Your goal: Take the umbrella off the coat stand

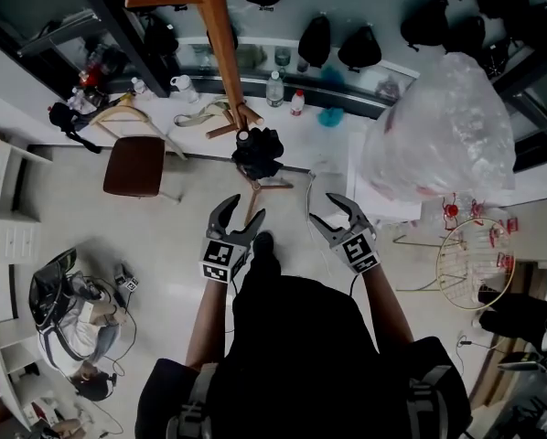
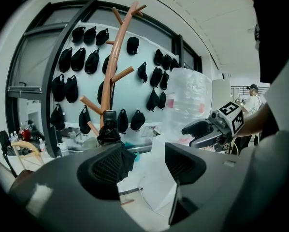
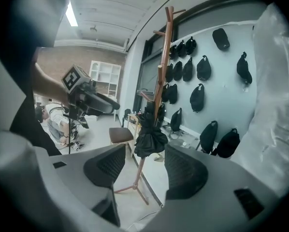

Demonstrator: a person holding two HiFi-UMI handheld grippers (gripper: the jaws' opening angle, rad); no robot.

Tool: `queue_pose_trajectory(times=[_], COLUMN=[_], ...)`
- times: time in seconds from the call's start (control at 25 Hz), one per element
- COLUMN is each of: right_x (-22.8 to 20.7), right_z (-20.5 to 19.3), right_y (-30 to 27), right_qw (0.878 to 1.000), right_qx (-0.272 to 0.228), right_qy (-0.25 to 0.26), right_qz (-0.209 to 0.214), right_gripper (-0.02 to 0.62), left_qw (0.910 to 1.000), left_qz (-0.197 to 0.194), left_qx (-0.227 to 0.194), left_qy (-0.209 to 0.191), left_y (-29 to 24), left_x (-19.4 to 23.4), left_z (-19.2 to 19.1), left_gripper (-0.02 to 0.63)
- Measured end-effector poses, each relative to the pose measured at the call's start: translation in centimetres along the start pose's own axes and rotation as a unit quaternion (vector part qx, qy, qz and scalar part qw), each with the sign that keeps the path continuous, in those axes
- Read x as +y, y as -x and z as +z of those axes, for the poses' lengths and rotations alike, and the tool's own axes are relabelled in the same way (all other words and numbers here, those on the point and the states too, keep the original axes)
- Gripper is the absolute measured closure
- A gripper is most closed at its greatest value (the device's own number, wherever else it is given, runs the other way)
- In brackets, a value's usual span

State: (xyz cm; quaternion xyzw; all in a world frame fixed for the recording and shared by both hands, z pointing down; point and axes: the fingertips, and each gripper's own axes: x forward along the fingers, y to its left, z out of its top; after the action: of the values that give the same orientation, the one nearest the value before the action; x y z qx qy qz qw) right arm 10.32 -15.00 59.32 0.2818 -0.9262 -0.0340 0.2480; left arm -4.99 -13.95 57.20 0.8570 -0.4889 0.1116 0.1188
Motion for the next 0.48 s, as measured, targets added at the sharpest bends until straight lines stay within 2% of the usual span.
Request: queue_pose_trajectory(times=[0.48], right_x=[-1.2], right_z=[1.0], right_y=[-3.4], right_qw=[1.0], right_qx=[0.007], right_qy=[-0.013], right_qz=[-0.022], right_gripper=[0.341], left_qw=[0.9994], left_qz=[-0.029], left_qx=[0.02], left_qy=[0.003], left_y=[-2.4], left_x=[3.6], left_z=[-0.7], left_gripper=[0.325])
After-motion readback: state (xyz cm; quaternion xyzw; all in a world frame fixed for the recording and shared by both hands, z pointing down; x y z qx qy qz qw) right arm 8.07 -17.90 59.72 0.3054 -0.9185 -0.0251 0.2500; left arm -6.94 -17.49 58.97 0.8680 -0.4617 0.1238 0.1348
